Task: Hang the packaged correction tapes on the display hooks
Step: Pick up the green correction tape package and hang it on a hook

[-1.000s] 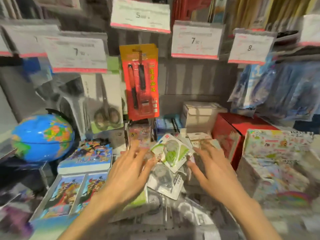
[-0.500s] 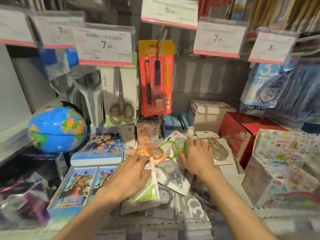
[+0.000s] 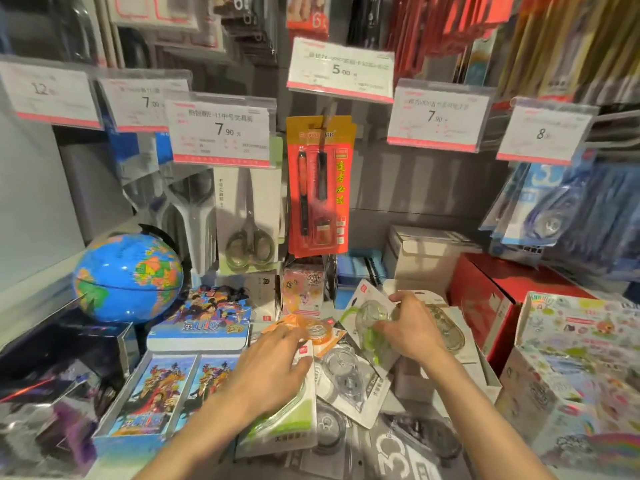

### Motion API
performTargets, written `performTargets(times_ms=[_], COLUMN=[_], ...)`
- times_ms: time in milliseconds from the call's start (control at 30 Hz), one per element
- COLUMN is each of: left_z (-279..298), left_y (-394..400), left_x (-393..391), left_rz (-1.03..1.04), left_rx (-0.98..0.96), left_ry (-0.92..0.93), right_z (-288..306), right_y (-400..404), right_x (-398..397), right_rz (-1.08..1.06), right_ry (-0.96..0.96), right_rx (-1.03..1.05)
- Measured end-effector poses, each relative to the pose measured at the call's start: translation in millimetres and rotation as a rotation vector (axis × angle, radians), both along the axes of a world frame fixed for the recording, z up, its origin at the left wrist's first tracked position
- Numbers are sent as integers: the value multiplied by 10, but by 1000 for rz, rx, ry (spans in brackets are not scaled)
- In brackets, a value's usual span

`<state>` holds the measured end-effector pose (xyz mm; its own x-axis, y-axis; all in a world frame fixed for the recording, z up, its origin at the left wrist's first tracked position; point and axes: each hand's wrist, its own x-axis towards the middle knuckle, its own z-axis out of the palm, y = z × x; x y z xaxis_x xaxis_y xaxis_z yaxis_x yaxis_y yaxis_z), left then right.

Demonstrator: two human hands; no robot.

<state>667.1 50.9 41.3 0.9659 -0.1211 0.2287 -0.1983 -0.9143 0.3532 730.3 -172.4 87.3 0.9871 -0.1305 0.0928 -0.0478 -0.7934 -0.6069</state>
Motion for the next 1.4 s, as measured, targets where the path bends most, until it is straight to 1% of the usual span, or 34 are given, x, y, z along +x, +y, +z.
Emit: performTargets(times_ms=[100, 267, 333, 400, 467, 567, 633, 733, 867, 967, 1100, 1233, 1400], left_z=[71, 231, 293, 367, 448, 610, 740, 903, 1176, 1412, 1759, 2047, 2148], left_y=[-103, -317, -383, -442, -476, -536, -559, -546, -539, -549, -614, -737, -754], left_x=[23, 86, 125, 159, 192, 192, 128, 45, -58, -95, -88, -80, -198], left_rz=[-18, -19, -7, 3, -12, -54, -89, -108, -156, -175, -195, -242, -282], left_rx=[-103, -355, -422, -509, -677, -958, -1028, -1013, -931, -825, -691, -645, -618], left_ry=[-44, -17, 13, 49, 89, 133, 77, -30, -133, -239, -401, -482, -552], right_z=[18, 113, 149, 189, 266, 366, 437, 552, 739, 899, 1051, 1136, 1163], right_y=[-69, -231, -300, -362, -390, -403, -396, -364, -322, -350, -443, -536, -618], right_x=[-35, -192, -267, -356, -477, -609, -675, -739, -784, -831, -853, -875, -890], right_rz=[-13, -38, -18, 32, 104, 186, 232, 292, 361, 384, 361, 349, 360], right_ry=[-18, -147, -179, -184, -177, -190, -212, -233, -272, -324, -421, -477, -494], right_rx=[103, 309, 429, 608, 730, 753, 755, 761, 872, 936, 963, 969, 954])
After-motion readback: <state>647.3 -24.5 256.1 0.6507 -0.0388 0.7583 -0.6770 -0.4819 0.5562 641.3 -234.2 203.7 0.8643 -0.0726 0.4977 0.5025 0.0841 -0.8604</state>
